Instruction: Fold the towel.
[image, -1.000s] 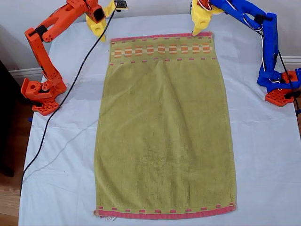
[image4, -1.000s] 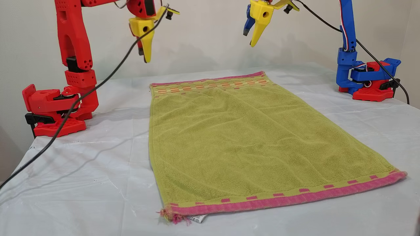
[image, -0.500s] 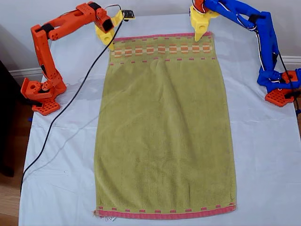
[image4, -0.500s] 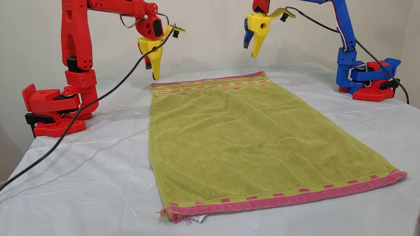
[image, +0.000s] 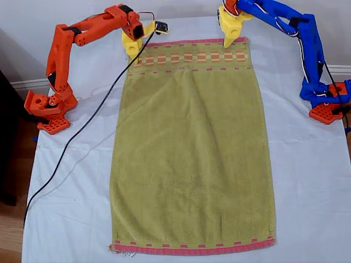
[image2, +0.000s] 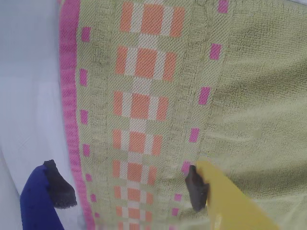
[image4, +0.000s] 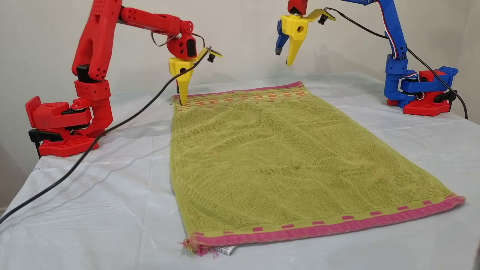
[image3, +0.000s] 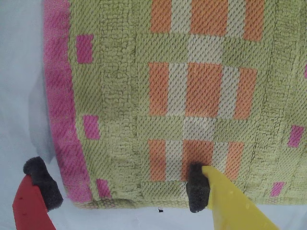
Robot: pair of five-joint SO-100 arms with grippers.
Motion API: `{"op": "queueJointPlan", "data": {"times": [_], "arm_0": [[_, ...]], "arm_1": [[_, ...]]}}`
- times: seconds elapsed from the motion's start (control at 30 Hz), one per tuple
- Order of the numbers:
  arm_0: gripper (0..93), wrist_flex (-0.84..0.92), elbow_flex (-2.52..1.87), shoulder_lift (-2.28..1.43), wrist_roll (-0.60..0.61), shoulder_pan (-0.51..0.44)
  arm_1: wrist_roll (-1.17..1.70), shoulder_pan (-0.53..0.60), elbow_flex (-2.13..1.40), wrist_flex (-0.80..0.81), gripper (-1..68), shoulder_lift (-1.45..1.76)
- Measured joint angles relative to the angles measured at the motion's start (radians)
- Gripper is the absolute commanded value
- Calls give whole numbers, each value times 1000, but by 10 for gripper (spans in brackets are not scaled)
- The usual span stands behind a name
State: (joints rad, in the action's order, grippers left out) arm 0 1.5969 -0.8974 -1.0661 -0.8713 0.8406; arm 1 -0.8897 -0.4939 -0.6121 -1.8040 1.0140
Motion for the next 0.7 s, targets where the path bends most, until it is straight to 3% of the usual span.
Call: {"op": "queueJointPlan", "data": {"times": [0.3, 0.53, 0.7], "arm_0": [[591, 393, 583, 367, 87, 35], [524, 456, 974, 442, 95, 37], [573, 457, 927, 428, 63, 41]], "arm_1": [[0, 66, 71, 0, 463, -28], [0, 75, 100, 0, 444, -54], [0, 67, 100, 0, 413, -54]]}}
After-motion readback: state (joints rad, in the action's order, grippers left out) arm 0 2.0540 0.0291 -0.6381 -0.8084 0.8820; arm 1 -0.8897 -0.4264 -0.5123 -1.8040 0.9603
